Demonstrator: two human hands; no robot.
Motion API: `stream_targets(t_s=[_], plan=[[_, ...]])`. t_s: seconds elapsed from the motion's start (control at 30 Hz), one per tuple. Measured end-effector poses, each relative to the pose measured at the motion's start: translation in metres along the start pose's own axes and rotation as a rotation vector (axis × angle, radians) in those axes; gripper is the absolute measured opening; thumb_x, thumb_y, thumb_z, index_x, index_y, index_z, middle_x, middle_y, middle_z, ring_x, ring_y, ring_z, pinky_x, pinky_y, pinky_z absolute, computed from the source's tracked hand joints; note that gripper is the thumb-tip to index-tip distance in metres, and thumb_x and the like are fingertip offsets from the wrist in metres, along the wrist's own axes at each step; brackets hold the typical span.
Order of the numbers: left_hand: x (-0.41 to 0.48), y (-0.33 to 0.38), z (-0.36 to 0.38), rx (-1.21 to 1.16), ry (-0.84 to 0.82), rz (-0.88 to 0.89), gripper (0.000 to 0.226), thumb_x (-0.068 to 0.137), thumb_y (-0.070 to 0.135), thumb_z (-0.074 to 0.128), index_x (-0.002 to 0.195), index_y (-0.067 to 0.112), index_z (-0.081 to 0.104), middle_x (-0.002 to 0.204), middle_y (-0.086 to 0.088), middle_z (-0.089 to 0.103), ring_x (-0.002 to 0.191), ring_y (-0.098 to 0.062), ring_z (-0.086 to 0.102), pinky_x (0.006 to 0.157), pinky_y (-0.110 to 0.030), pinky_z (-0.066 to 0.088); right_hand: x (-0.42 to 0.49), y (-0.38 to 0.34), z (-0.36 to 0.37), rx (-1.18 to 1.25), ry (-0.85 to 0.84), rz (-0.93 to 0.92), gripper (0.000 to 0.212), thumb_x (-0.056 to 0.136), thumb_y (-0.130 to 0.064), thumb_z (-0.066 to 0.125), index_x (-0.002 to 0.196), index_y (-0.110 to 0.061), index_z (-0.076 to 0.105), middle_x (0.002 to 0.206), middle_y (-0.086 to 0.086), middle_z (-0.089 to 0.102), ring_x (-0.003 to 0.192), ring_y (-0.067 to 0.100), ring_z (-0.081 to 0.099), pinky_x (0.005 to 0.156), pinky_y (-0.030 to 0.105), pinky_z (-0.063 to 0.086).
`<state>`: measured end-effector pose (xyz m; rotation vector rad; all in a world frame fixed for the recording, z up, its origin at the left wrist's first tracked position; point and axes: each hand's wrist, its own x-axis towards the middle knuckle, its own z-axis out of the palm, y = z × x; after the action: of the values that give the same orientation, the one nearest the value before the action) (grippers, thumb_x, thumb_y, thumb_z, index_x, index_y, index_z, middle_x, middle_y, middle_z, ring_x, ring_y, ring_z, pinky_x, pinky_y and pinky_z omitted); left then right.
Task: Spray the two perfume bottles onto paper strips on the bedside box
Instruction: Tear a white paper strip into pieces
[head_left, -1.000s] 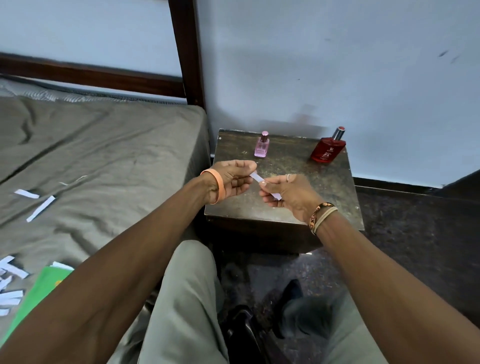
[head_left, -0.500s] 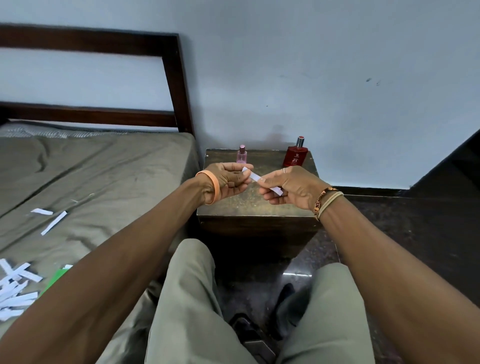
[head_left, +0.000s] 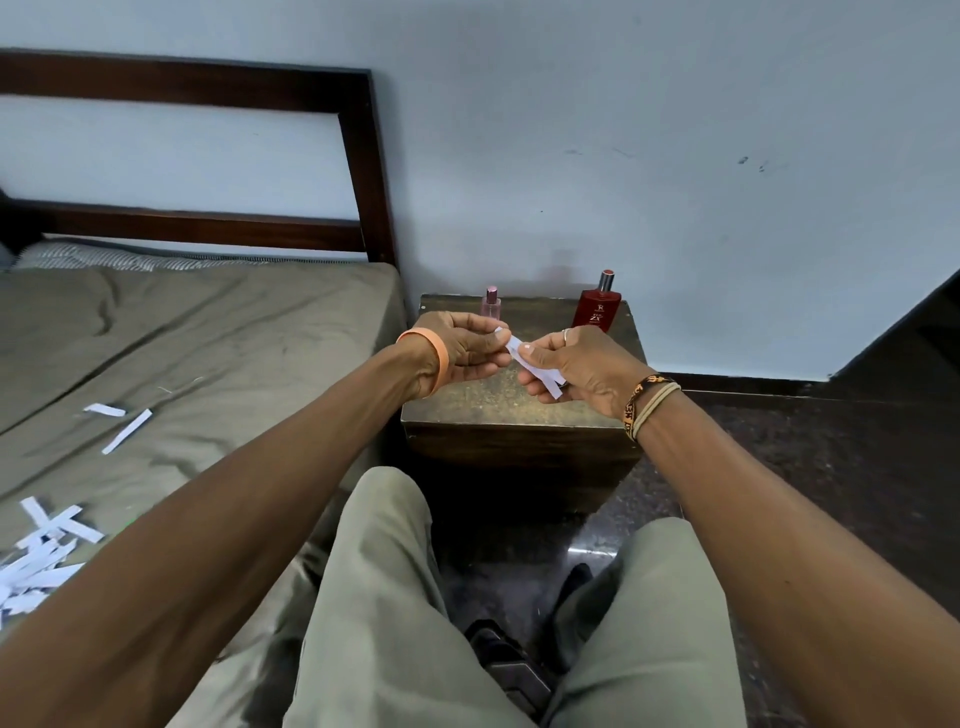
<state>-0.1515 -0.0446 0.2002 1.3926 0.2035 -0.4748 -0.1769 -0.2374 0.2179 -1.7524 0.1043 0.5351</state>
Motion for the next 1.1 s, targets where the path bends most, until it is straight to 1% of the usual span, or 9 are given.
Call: stream_targets(t_s=[0.17, 0.27, 0.37, 0.47, 0.57, 0.73, 0.83, 0.93, 1.1], plan=[[-0.001, 0.004, -0.001, 0.007, 0.004, -0.007, 0.021, 0.072, 0.009, 0.079, 0.092, 0.007, 0.071, 0.088, -0.016, 0.074, 0.077, -0.022, 0.073, 0.061, -0.027, 0.058, 0.004, 0.003, 0.002, 0.024, 0.007, 0.014, 0.027, 0.093, -0.024, 0.066, 0.108, -0.002, 0.070, 0.090, 0.014, 0.074, 0.072, 0.020, 0.069, 0.066, 0.029, 0.058], [0.000, 0.003, 0.000, 0.002, 0.025, -0.013, 0.020, 0.072, 0.008, 0.080, 0.091, 0.007, 0.071, 0.088, -0.016, 0.074, 0.077, -0.022, 0.073, 0.061, -0.027, 0.058, 0.006, 0.005, 0.005, 0.036, 0.060, -0.035, 0.025, 0.090, -0.020, 0.070, 0.108, -0.002, 0.071, 0.085, 0.014, 0.075, 0.068, 0.019, 0.069, 0.062, 0.027, 0.058], [0.003, -0.002, 0.000, -0.018, 0.064, -0.009, 0.022, 0.073, 0.006, 0.079, 0.093, 0.005, 0.070, 0.085, -0.016, 0.074, 0.074, -0.020, 0.073, 0.062, -0.027, 0.059, 0.009, 0.009, 0.008, -0.012, 0.163, -0.156, 0.020, 0.084, -0.017, 0.078, 0.100, -0.006, 0.073, 0.082, 0.014, 0.075, 0.068, 0.019, 0.071, 0.060, 0.025, 0.057], [0.007, -0.009, 0.000, -0.022, 0.086, -0.022, 0.017, 0.075, 0.005, 0.076, 0.091, 0.005, 0.069, 0.084, -0.015, 0.074, 0.072, -0.019, 0.073, 0.064, -0.027, 0.060, 0.011, 0.011, 0.011, -0.075, 0.188, -0.206, 0.018, 0.078, -0.019, 0.083, 0.091, -0.009, 0.075, 0.081, 0.011, 0.076, 0.070, 0.019, 0.072, 0.063, 0.025, 0.056], [0.009, -0.014, 0.002, -0.011, 0.082, -0.023, 0.010, 0.080, 0.005, 0.073, 0.089, 0.005, 0.069, 0.078, -0.013, 0.074, 0.068, -0.017, 0.072, 0.062, -0.026, 0.059, 0.013, 0.011, 0.012, -0.108, 0.179, -0.204, 0.019, 0.077, -0.022, 0.084, 0.090, -0.011, 0.075, 0.080, 0.008, 0.076, 0.068, 0.016, 0.071, 0.062, 0.023, 0.055], [0.010, -0.014, 0.005, 0.009, 0.064, 0.000, 0.011, 0.082, 0.005, 0.071, 0.092, 0.004, 0.067, 0.072, -0.011, 0.073, 0.066, -0.017, 0.072, 0.059, -0.024, 0.058, 0.016, 0.013, 0.012, -0.112, 0.165, -0.151, 0.022, 0.078, -0.025, 0.083, 0.092, -0.011, 0.074, 0.082, 0.009, 0.076, 0.067, 0.015, 0.070, 0.055, 0.020, 0.050], [0.011, -0.014, 0.006, 0.003, 0.061, 0.006, 0.013, 0.081, 0.003, 0.071, 0.093, 0.002, 0.067, 0.075, -0.012, 0.073, 0.067, -0.018, 0.072, 0.061, -0.025, 0.059, 0.019, 0.013, 0.012, -0.160, 0.201, -0.166, 0.015, 0.079, -0.024, 0.082, 0.086, -0.013, 0.075, 0.079, 0.007, 0.076, 0.068, 0.018, 0.071, 0.057, 0.024, 0.053], [0.013, -0.016, 0.006, 0.010, 0.086, -0.001, 0.014, 0.078, 0.000, 0.073, 0.091, 0.000, 0.068, 0.080, -0.016, 0.071, 0.069, -0.020, 0.071, 0.066, -0.028, 0.060, 0.023, 0.015, 0.013, -0.246, 0.221, -0.177, 0.010, 0.081, -0.022, 0.081, 0.082, -0.014, 0.075, 0.079, 0.007, 0.075, 0.077, 0.026, 0.073, 0.072, 0.037, 0.061], [0.014, -0.019, 0.005, 0.011, 0.110, -0.001, 0.017, 0.074, 0.000, 0.076, 0.089, 0.002, 0.070, 0.083, -0.017, 0.072, 0.075, -0.022, 0.071, 0.067, -0.028, 0.060, 0.027, 0.018, 0.016, -0.266, 0.227, -0.160, 0.011, 0.083, -0.026, 0.079, 0.080, -0.017, 0.072, 0.078, 0.004, 0.075, 0.075, 0.022, 0.074, 0.065, 0.030, 0.058]])
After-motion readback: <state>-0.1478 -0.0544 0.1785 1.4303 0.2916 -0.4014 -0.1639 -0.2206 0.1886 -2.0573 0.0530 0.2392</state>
